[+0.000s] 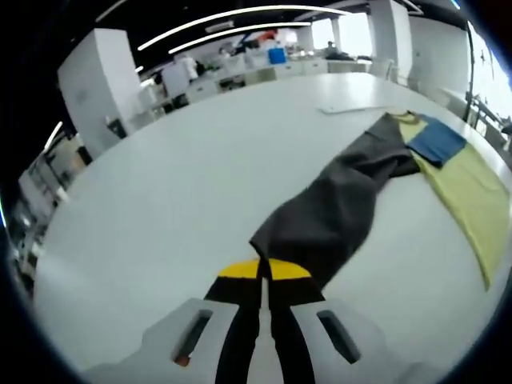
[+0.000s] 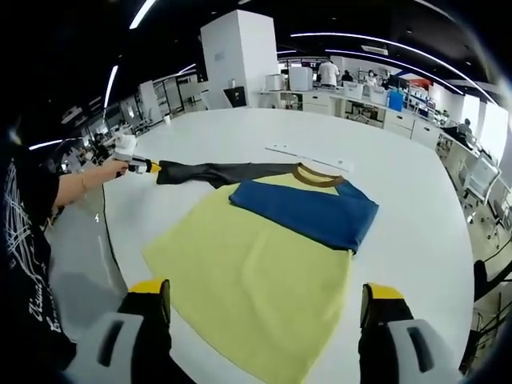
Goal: Fold the garment on the visible template until the final outline fits inside the template.
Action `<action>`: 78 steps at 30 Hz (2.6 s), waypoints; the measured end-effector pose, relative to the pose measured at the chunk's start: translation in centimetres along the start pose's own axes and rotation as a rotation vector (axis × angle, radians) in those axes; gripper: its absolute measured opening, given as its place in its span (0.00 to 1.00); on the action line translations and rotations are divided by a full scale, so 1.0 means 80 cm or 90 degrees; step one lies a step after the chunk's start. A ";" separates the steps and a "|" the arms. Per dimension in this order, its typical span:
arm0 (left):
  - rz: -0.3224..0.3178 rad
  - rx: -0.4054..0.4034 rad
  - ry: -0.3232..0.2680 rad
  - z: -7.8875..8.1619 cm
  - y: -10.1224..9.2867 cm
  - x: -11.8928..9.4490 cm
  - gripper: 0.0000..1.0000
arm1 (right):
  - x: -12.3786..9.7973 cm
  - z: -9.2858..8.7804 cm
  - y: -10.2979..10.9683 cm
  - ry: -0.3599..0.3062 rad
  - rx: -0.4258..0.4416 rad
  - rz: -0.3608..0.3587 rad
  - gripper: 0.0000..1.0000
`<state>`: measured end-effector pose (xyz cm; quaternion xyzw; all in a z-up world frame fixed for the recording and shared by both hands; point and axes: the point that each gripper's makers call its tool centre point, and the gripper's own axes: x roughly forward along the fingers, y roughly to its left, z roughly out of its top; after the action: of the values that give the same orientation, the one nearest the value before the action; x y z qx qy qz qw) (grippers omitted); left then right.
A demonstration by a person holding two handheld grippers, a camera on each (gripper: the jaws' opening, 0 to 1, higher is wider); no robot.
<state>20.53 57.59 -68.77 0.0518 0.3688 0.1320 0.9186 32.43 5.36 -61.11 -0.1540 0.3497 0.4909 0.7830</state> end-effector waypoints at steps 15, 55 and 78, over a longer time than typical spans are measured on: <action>0.004 0.027 0.038 -0.009 0.027 0.038 0.00 | 0.004 0.002 0.002 0.008 -0.001 0.004 0.99; 0.024 -0.212 0.039 -0.014 0.028 0.010 0.24 | 0.002 0.006 0.008 -0.013 0.000 0.011 0.99; 0.035 -0.349 0.084 -0.043 0.003 0.014 0.10 | -0.013 0.006 0.002 -0.040 0.009 0.008 0.99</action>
<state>18.90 58.11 -71.93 -0.1976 0.3771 0.2546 0.8683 32.22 5.01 -60.05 -0.1306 0.3296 0.4977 0.7916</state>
